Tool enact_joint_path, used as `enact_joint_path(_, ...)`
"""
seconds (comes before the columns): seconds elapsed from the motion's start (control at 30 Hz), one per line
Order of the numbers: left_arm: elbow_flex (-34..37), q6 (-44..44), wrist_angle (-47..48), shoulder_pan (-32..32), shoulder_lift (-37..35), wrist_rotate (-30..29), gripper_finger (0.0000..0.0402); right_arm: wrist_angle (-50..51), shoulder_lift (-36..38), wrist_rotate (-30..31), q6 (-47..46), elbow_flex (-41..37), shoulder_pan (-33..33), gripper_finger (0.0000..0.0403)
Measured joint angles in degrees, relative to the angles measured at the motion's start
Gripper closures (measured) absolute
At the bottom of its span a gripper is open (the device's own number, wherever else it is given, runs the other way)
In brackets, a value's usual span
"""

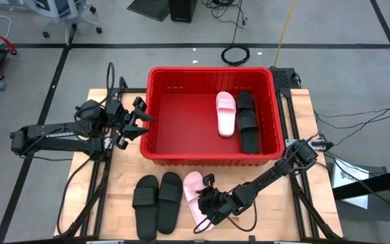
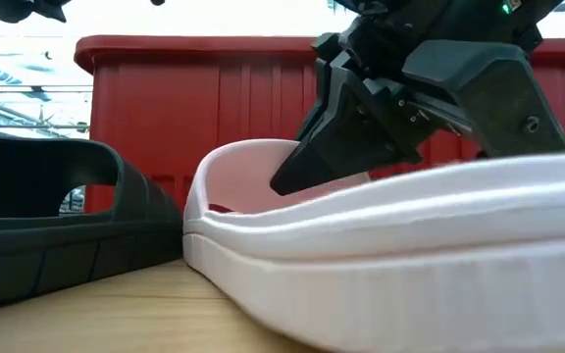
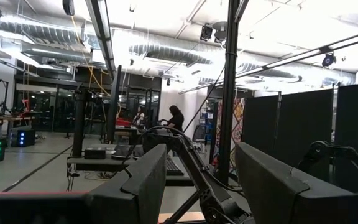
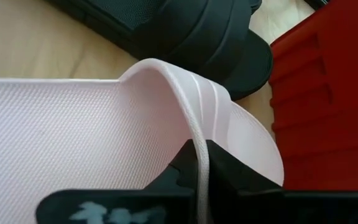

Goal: Pick and place slides into bin
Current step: Put the pink slipper into the red container

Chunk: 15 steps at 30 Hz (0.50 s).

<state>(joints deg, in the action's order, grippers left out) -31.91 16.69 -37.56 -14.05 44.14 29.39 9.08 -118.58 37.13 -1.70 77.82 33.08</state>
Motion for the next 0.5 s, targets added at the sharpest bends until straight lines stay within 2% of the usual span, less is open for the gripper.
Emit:
enact_joint_path(0.37,0.0,0.0,0.0,0.0,0.0,0.0,0.0204,1.5,5.6,-2.7,-2.8,-0.2,1.3,0.0397)
enact_joint_path(0.5,0.0,0.0,0.0,0.0,0.0,0.0,0.0204,0.7,8.2,-8.7,-2.9,-0.2,1.9,0.0397)
